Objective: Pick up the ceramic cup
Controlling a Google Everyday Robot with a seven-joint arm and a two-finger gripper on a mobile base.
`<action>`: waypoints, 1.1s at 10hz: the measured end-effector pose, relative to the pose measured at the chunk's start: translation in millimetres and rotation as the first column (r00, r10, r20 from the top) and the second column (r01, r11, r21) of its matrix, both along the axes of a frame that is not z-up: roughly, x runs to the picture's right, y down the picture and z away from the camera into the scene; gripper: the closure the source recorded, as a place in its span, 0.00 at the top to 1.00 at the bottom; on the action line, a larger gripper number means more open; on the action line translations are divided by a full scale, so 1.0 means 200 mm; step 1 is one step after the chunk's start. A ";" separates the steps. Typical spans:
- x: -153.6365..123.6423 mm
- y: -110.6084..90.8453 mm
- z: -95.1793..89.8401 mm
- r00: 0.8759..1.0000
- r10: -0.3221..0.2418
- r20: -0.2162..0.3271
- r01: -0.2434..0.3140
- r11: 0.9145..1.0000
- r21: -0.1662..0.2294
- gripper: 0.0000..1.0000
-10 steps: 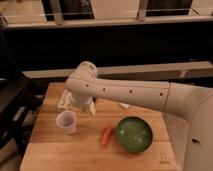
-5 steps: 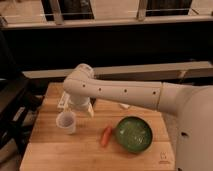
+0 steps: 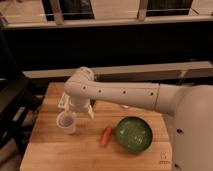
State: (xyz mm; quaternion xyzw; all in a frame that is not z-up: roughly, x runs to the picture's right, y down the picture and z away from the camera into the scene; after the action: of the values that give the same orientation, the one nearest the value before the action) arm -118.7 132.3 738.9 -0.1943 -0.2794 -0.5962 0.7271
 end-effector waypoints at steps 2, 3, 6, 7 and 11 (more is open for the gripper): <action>-0.02 0.03 0.01 0.999 -0.025 0.026 0.026 1.000 -0.008 0.80; -0.05 0.04 0.03 0.999 -0.026 0.027 0.026 1.000 -0.007 0.80; -0.03 0.07 0.08 0.999 -0.025 0.026 0.025 1.000 -0.006 0.80; -0.02 0.07 0.09 0.999 -0.027 0.027 0.027 1.000 -0.007 0.80; -0.06 0.09 0.13 0.999 -0.034 0.035 0.034 0.999 -0.006 0.80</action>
State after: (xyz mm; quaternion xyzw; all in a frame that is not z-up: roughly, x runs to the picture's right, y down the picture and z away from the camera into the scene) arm -130.8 151.0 764.3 -0.1912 -0.2908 -0.6108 0.7112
